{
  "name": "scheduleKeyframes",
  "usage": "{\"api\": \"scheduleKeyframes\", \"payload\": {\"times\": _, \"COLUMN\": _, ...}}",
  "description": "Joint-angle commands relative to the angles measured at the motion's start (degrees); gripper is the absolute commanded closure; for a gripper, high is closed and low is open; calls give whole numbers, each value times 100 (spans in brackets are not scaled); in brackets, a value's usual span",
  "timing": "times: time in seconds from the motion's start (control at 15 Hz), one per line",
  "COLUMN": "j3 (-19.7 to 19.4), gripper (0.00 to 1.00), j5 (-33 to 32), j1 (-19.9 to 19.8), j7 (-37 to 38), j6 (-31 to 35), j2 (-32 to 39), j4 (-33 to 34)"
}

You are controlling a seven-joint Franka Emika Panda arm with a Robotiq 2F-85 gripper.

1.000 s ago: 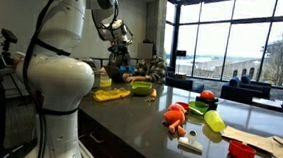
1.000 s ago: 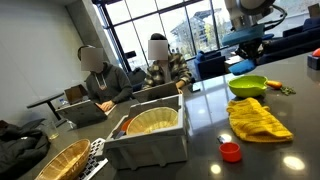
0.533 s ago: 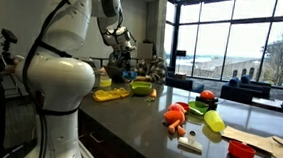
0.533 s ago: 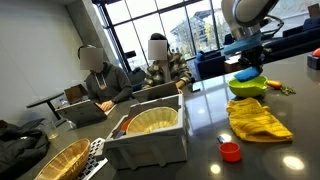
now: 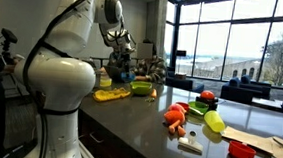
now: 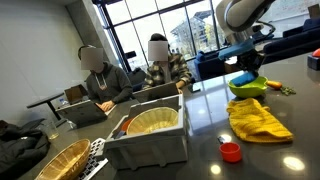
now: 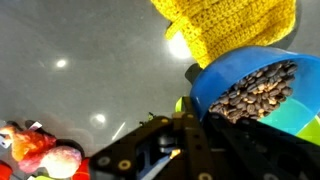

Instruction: Pick up the blue bowl, then pour its contents into the green bowl

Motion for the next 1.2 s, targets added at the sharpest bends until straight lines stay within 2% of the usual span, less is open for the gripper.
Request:
{"api": "scheduleKeyframes", "payload": {"times": 0.0, "j3": -152, "gripper": 99, "j5": 259, "j1": 35, "j7": -254, "j6": -209, "j2": 40, "j4": 206}}
{"api": "scheduleKeyframes", "payload": {"times": 0.73, "j3": -385, "gripper": 99, "j5": 1245, "j1": -458, "j7": -1059, "j6": -143, "j2": -146, "j4": 13}}
{"api": "scheduleKeyframes", "payload": {"times": 1.13, "j3": -408, "gripper": 99, "j5": 1710, "j1": -544, "j7": -1284, "j6": -243, "j2": -95, "j4": 129}}
